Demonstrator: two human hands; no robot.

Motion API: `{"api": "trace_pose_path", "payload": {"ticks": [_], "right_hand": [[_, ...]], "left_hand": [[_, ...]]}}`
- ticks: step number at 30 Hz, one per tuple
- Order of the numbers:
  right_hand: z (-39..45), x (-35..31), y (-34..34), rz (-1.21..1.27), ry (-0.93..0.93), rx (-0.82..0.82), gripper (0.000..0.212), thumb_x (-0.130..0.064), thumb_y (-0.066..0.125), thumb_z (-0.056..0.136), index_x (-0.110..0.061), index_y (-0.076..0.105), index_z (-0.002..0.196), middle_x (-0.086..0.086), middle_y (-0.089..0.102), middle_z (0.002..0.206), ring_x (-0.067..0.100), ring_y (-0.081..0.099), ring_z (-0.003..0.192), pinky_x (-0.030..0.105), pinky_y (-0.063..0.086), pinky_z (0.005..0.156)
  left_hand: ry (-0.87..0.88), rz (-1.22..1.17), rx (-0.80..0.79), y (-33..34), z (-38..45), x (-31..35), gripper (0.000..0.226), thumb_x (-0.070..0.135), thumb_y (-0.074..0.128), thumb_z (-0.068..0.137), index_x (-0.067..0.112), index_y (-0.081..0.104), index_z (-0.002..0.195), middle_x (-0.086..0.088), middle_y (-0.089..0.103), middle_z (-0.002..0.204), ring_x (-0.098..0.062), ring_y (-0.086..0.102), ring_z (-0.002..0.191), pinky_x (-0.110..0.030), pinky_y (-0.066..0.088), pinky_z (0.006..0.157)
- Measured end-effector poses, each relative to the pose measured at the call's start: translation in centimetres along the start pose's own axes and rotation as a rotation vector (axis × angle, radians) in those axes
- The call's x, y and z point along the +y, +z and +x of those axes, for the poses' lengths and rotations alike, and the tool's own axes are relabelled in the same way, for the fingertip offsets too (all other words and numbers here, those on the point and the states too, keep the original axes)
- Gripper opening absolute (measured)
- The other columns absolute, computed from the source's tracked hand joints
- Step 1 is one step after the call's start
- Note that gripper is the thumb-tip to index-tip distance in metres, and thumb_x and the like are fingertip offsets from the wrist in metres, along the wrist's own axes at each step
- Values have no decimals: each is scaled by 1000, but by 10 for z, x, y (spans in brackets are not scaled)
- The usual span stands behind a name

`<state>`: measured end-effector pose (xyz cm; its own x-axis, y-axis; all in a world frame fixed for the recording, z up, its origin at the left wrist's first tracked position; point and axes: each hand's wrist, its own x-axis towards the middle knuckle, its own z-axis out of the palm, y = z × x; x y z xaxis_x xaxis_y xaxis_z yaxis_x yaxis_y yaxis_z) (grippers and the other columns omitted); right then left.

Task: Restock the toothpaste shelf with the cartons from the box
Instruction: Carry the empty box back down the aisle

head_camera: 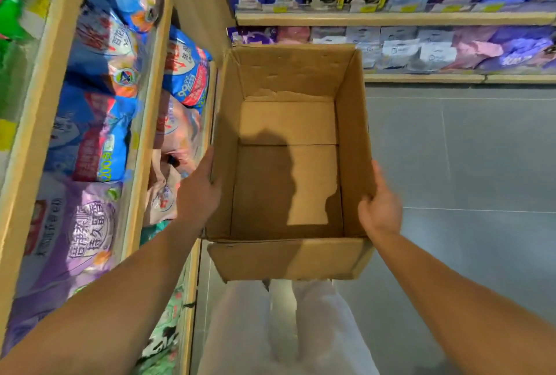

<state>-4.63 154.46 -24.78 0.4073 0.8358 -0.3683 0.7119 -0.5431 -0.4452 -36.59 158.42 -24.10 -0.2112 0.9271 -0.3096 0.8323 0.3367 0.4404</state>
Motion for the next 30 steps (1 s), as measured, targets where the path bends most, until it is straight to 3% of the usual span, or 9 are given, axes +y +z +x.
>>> {"api": "trace_pose_path", "payload": {"ticks": [3,5,10,13,18,21,23,27,30], "right_hand": [[32,-10,21,-6,22,-36,77,-7,49,93,-43,12,150,11,65,102,17,55,72,34,54,70],[55,-15,41,-12,41,-58,77,-7,48,93,-43,12,150,10,65,101,15,53,69,28,48,66],[103,-26,98,-48,109,-93,76,-7,46,93,-43,13,150,3,56,78,14,48,62,33,50,74],[125,-33,142,-16,151,-123,77,-7,45,94,-48,10,149,1,56,82,17,57,67,32,53,73],[162,-30,223,-5,214,-148,74,-11,44,97,-56,10,145,-1,58,87,19,60,72,38,57,72],[187,-23,274,-35,179,-147,73,-7,46,95,-48,15,148,2,59,80,15,55,65,33,54,72],[205,-20,305,-56,173,-159,72,-6,45,96,-44,15,149,-2,57,78,6,47,59,26,46,70],[238,-12,364,-80,149,-152,70,-7,45,97,-40,15,151,-9,52,87,-1,41,56,20,43,68],[258,-9,400,-74,138,-115,70,-6,46,96,-38,16,151,-1,61,88,3,43,56,22,41,67]], "left_hand": [[-13,27,-1,11,35,-4,67,20,55,94,37,21,149,-7,61,127,-29,65,91,-35,53,76],[-42,57,-46,23,62,-13,69,19,55,94,37,19,150,-10,62,127,-36,63,100,-37,49,79],[-66,85,-92,69,128,-43,72,12,53,93,35,18,151,-13,67,116,-25,58,73,-31,45,61],[-133,97,-125,99,163,-70,72,10,51,93,36,16,151,-14,62,123,-20,54,75,-34,46,61],[-113,152,-120,153,208,-120,72,8,53,93,32,17,151,-13,56,130,-35,54,114,-46,48,92],[-159,126,-143,191,236,-152,78,13,51,94,46,5,148,-9,66,117,-28,65,87,-49,57,77],[-180,125,-146,213,255,-167,77,11,50,95,40,7,151,-12,67,113,-20,61,69,-44,57,77],[-213,179,-128,249,292,-183,72,11,51,96,34,10,152,-8,65,119,-23,61,94,-40,40,99],[-243,143,-127,274,320,-204,75,14,51,97,40,6,151,-5,66,104,-13,57,77,-35,42,91]]}}
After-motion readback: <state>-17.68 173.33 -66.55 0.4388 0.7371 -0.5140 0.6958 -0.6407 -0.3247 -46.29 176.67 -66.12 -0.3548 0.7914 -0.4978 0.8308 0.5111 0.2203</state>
